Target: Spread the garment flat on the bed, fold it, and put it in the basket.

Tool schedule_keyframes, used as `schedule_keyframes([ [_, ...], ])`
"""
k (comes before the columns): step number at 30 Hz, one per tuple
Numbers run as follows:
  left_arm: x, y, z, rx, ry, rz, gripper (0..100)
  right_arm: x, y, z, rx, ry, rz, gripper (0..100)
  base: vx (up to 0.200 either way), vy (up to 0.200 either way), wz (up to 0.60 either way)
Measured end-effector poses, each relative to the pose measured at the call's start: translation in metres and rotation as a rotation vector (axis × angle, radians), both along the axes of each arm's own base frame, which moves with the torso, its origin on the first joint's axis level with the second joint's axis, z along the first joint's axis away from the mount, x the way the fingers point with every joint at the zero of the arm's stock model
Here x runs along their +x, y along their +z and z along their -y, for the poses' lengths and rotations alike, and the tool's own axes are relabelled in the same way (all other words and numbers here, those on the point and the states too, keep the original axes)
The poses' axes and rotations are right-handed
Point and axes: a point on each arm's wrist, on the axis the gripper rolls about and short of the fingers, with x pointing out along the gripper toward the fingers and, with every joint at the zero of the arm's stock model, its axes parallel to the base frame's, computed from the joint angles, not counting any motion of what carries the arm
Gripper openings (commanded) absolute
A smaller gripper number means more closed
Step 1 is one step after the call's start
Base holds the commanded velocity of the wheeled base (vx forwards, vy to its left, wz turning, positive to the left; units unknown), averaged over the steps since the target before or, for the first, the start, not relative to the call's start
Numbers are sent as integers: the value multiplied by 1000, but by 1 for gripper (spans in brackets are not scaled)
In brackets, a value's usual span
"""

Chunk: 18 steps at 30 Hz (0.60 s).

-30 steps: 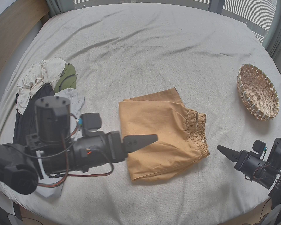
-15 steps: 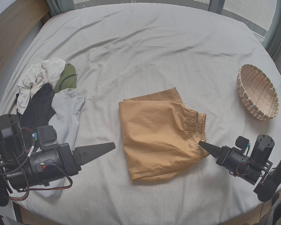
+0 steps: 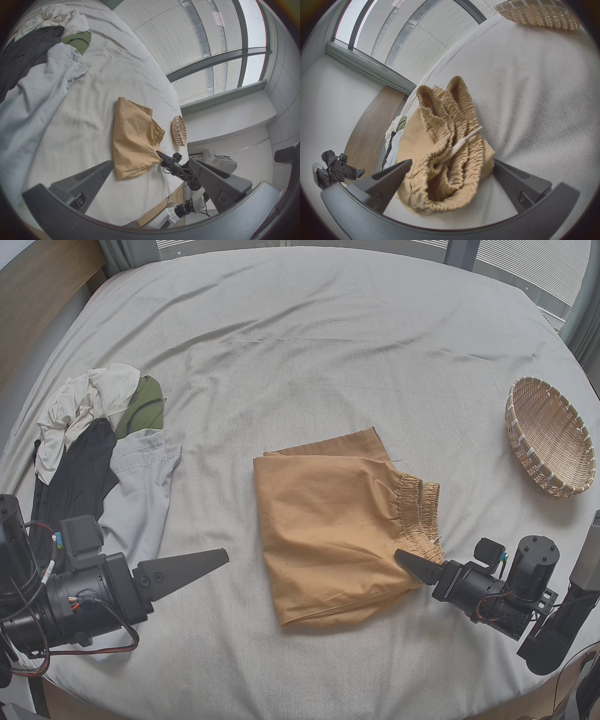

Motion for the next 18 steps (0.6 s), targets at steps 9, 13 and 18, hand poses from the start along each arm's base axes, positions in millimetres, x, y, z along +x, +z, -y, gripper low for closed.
schedule_keyframes([
  [9,-3,-1,-6,-4,16,7,100,2,1,-9,6,7,12,0,0,0,0],
  [13,-3,-3,-12,0,49,5,100,2,2,-10,2,-13,13,0,0,0,0],
  [18,-7,-10,-18,-8,65,19,100,0,4,-12,13,-3,9,0,0,0,0],
])
